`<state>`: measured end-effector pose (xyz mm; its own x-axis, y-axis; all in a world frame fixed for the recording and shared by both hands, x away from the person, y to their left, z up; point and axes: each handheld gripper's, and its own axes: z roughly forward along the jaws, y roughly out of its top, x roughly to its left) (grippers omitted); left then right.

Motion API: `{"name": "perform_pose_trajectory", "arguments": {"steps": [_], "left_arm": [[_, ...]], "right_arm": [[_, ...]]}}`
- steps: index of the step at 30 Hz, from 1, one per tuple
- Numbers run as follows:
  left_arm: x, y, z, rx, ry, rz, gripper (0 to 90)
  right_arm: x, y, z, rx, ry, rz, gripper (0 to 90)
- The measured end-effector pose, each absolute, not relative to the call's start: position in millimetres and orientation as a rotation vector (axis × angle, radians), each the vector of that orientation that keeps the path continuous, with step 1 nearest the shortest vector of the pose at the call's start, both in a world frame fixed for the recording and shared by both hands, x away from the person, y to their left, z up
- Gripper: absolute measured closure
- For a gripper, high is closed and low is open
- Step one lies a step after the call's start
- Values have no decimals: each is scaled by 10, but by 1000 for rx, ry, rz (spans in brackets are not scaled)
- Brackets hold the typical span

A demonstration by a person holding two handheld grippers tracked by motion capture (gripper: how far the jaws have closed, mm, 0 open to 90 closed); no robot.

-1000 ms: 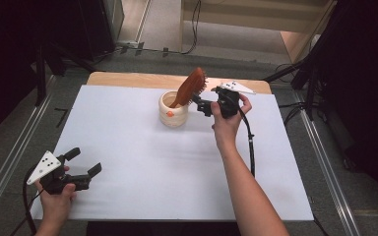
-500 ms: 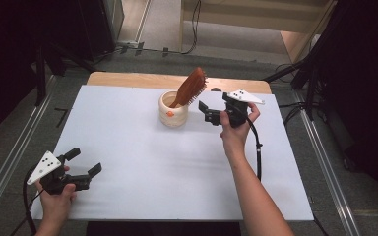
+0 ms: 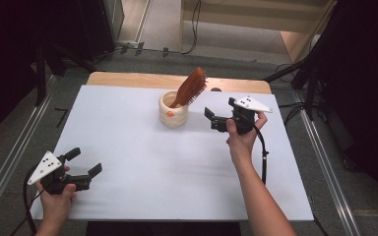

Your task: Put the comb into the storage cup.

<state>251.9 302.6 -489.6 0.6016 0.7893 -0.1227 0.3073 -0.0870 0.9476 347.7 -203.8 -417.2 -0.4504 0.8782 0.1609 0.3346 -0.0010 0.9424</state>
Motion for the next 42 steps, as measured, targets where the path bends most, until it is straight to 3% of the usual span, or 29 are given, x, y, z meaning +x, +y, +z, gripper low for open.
{"name": "perform_pose_trajectory", "arguments": {"steps": [42], "left_arm": [[2514,3009,-4897,1675,922,527,0]], "right_arm": [[2832,-2668,-4477,1235,1770,1399,0]]}}
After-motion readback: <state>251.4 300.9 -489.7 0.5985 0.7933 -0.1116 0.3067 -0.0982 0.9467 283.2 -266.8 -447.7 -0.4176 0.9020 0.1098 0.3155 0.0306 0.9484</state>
